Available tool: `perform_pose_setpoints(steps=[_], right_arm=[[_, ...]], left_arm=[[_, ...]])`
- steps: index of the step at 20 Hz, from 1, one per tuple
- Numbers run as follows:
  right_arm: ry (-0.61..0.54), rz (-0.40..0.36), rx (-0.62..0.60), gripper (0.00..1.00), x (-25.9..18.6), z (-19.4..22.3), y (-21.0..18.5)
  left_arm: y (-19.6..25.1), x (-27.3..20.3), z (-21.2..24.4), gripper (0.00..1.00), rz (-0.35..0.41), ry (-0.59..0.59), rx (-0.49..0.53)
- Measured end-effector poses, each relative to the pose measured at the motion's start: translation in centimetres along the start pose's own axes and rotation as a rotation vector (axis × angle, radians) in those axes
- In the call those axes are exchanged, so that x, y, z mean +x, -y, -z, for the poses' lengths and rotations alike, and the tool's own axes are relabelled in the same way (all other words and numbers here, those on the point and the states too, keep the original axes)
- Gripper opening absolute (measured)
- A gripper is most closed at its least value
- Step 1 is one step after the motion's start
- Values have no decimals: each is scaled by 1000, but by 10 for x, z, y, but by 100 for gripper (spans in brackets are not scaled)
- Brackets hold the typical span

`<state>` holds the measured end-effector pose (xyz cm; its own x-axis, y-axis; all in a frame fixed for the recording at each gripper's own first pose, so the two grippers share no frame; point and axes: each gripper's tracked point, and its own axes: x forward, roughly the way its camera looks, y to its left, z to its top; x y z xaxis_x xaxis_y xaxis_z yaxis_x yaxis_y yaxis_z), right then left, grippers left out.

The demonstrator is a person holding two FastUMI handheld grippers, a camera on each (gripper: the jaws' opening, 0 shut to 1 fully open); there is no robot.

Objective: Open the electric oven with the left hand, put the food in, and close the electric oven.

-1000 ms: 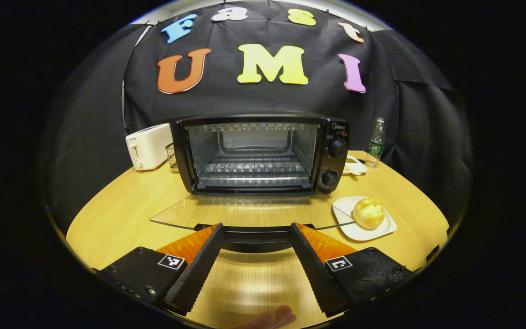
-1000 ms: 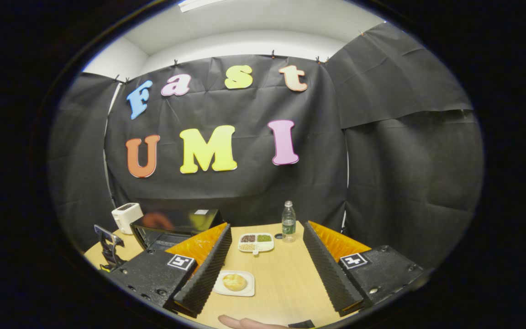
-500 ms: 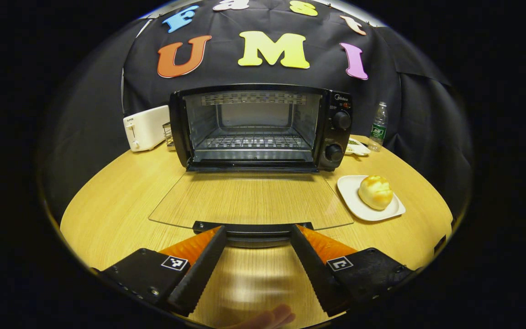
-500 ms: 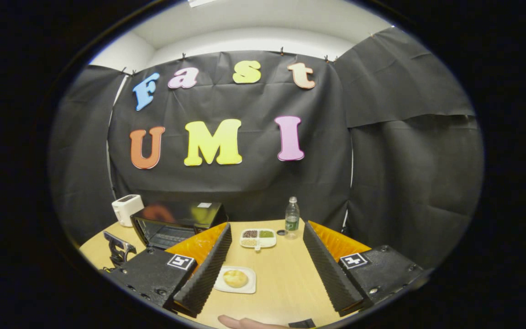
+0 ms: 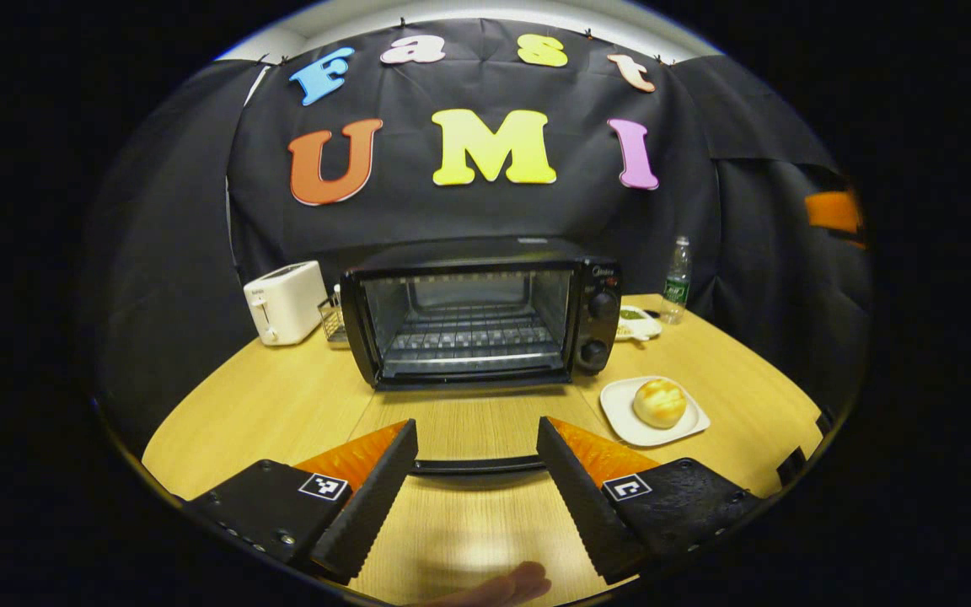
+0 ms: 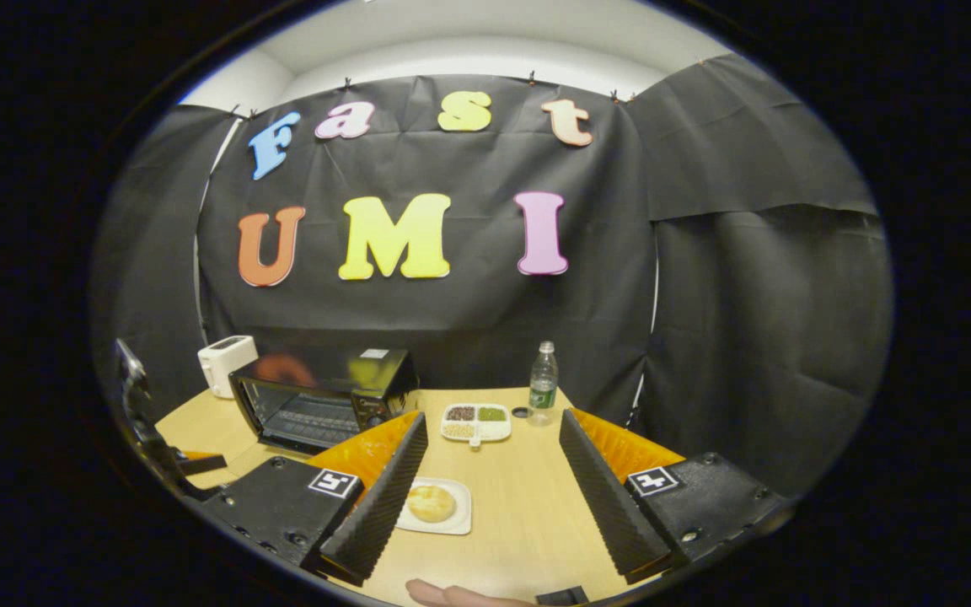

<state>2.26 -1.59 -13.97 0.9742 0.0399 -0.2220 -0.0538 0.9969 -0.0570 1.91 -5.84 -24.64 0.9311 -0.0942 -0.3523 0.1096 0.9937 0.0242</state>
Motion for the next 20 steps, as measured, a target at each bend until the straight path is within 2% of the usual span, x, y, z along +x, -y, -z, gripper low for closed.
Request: perform_pose_setpoints(steps=[1,2,3,5,6,7,8,9,10,11,12,13,18,20], right_arm=[[-11,-5,3,95,6,6,-2],[-29,-9,6,100,13,15,-3],[-46,-11,9,95,20,22,-5],[-68,-8,36,96,33,36,-6],[-83,-16,41,100,39,46,-10],[-97,-28,42,96,46,54,-14],[-108,-31,41,95,52,61,-15],[-117,-34,35,100,59,68,-17],[-131,-36,28,95,67,78,-19],[-142,-41,22,95,73,87,-22],[-160,-55,21,95,79,99,-25],[-162,-78,26,96,84,106,-30],[-251,-125,22,95,117,161,-47],[-277,-166,23,100,122,178,-62]], left_arm=[[-4,-8,-14,94,-8,23,10],[-7,-17,-29,94,-20,49,19],[-12,-25,-43,94,-39,69,20],[-21,-44,-72,94,-64,120,10],[-23,-51,-85,94,-65,135,-3],[-26,-58,-96,94,-71,157,-14],[-30,-64,-106,94,-79,173,-18],[-35,-70,-115,94,-92,187,-20],[-40,-76,-122,94,-101,195,-21],[-42,-80,-131,94,-102,210,-21],[-42,-83,-137,84,-103,213,-27],[-43,-85,-140,94,-99,207,-38],[-48,-110,-175,94,-101,283,-30],[-47,-119,-184,94,-99,312,-37]])
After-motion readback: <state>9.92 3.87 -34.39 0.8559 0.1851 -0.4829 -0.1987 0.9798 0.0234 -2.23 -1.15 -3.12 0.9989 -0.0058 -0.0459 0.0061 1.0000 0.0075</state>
